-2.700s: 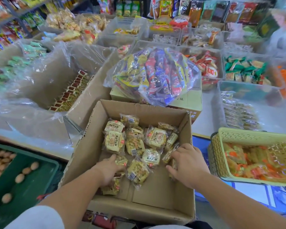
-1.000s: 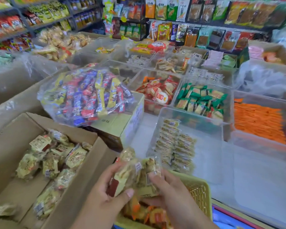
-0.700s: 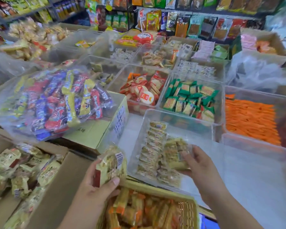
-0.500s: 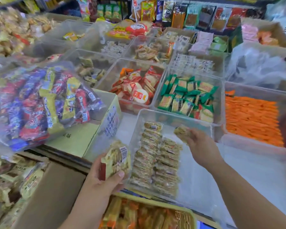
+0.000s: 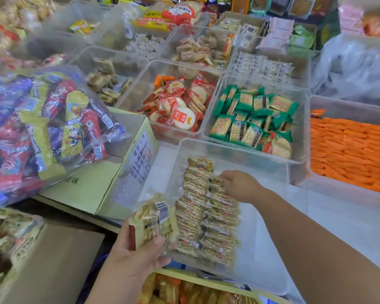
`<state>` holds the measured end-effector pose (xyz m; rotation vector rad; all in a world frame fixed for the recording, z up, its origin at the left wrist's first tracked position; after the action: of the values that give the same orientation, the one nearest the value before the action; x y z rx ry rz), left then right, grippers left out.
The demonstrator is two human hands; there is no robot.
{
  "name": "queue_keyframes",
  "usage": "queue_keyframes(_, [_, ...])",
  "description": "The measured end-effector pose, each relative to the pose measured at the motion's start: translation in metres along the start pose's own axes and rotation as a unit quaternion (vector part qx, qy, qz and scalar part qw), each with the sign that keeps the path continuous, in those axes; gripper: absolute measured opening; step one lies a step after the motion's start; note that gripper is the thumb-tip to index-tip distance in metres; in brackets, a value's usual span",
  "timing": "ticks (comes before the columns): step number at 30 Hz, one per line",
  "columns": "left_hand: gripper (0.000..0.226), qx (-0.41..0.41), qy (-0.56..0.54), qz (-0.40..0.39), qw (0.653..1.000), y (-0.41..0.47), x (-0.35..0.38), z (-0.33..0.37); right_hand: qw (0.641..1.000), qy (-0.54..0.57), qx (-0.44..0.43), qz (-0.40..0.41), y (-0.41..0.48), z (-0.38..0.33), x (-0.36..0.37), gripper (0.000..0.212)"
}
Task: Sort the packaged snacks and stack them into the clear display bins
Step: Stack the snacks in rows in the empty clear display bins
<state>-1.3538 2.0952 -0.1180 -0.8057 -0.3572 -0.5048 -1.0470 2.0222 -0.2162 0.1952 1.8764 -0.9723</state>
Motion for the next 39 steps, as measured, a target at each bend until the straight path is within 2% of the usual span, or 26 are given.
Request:
queue_keyframes(1, [0.068, -0.008, -0.016, -0.004, 1.000, -0.002, 0.002, -0.001, 1.000, 0.007, 0.000, -0.012, -0.001, -0.001, 0.002, 0.041])
queue_keyframes(4, [0.062, -0.060, -0.107, -0.034, 0.992, -0.008, 0.011, -0.010, 0.999, -0.030, 0.020, -0.025, -0.011, -0.002, 0.005, 0.053])
queue_keyframes(6, [0.070, -0.096, -0.146, -0.037, 0.984, -0.012, 0.012, -0.014, 0.997, -0.057, 0.049, 0.018, -0.025, -0.003, -0.002, 0.063])
queue_keyframes(8, [0.055, -0.095, -0.155, -0.023, 0.983, -0.016, 0.014, -0.012, 0.994, -0.032, 0.055, 0.093, -0.047, -0.013, -0.017, 0.068])
queue_keyframes(11, [0.041, -0.027, -0.124, 0.009, 0.992, -0.018, 0.009, -0.004, 0.978, 0.085, -0.019, 0.189, -0.106, -0.048, -0.032, 0.076])
queue_keyframes(13, [0.045, 0.064, -0.019, 0.003, 0.998, -0.021, 0.009, 0.008, 0.958, 0.210, -0.076, 0.177, -0.151, -0.073, -0.025, 0.073])
queue_keyframes(14, [0.056, 0.126, 0.087, -0.015, 0.988, -0.025, 0.013, 0.017, 0.938, 0.305, -0.082, 0.142, -0.170, -0.083, -0.019, 0.068])
queue_keyframes(15, [0.068, 0.189, 0.206, -0.043, 0.959, -0.032, 0.020, 0.024, 0.899, 0.420, -0.079, 0.092, -0.186, -0.094, -0.011, 0.065])
queue_keyframes(16, [0.076, 0.244, 0.313, -0.076, 0.915, -0.041, 0.031, 0.028, 0.844, 0.529, -0.078, 0.032, -0.199, -0.105, 0.001, 0.066])
queue_keyframes(17, [0.085, 0.284, 0.393, -0.103, 0.869, -0.048, 0.039, 0.029, 0.789, 0.608, -0.080, -0.025, -0.209, -0.116, 0.012, 0.067])
queue_keyframes(18, [0.092, 0.304, 0.444, -0.125, 0.834, -0.052, 0.043, 0.026, 0.750, 0.652, -0.088, -0.063, -0.216, -0.124, 0.019, 0.067])
queue_keyframes(20, [0.099, 0.305, 0.493, -0.155, 0.800, -0.057, 0.047, 0.016, 0.724, 0.679, -0.098, -0.076, -0.223, -0.131, 0.024, 0.065])
queue_keyframes(22, [0.090, 0.308, 0.516, -0.167, 0.781, -0.062, 0.051, 0.010, 0.727, 0.680, -0.072, -0.059, -0.223, -0.127, 0.030, 0.062])
queue_keyframes(24, [0.088, 0.292, 0.511, -0.162, 0.792, -0.062, 0.050, 0.010, 0.727, 0.684, -0.039, -0.049, -0.221, -0.117, 0.036, 0.055])
queue_keyframes(27, [0.098, 0.280, 0.483, -0.144, 0.817, -0.059, 0.044, 0.017, 0.700, 0.712, -0.020, -0.057, -0.219, -0.105, 0.043, 0.052])
queue_keyframes(30, [0.086, 0.253, 0.422, -0.112, 0.863, -0.052, 0.031, 0.021, 0.684, 0.729, 0.001, -0.037, -0.217, -0.089, 0.046, 0.053])
queue_keyframes(32, [0.081, 0.235, 0.404, -0.097, 0.879, -0.046, 0.023, 0.020, 0.672, 0.741, 0.021, -0.009, -0.211, -0.072, 0.043, 0.046])
queue_keyframes(34, [0.073, 0.213, 0.385, -0.091, 0.893, -0.037, 0.016, 0.019, 0.662, 0.746, 0.047, 0.048, -0.201, -0.044, 0.031, 0.051])
queue_keyframes(36, [0.067, 0.203, 0.391, -0.082, 0.894, -0.028, 0.011, 0.019, 0.686, 0.715, 0.063, 0.117, -0.187, -0.016, 0.009, 0.054])
queue_keyframes(39, [0.070, 0.203, 0.455, -0.070, 0.864, -0.016, 0.008, 0.021, 0.729, 0.661, 0.085, 0.159, -0.155, 0.010, -0.018, 0.027])
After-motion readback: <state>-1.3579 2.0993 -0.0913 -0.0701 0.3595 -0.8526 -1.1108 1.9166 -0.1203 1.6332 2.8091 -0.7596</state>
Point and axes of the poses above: each hand's wrist, its own y-axis towards the middle knuckle, its own x-axis out of the palm, z = x × y, the point moved 9 cm from there along y, towards the middle knuckle, and after that the axes turned 13 degrees about -y, right-handed, at the moved point
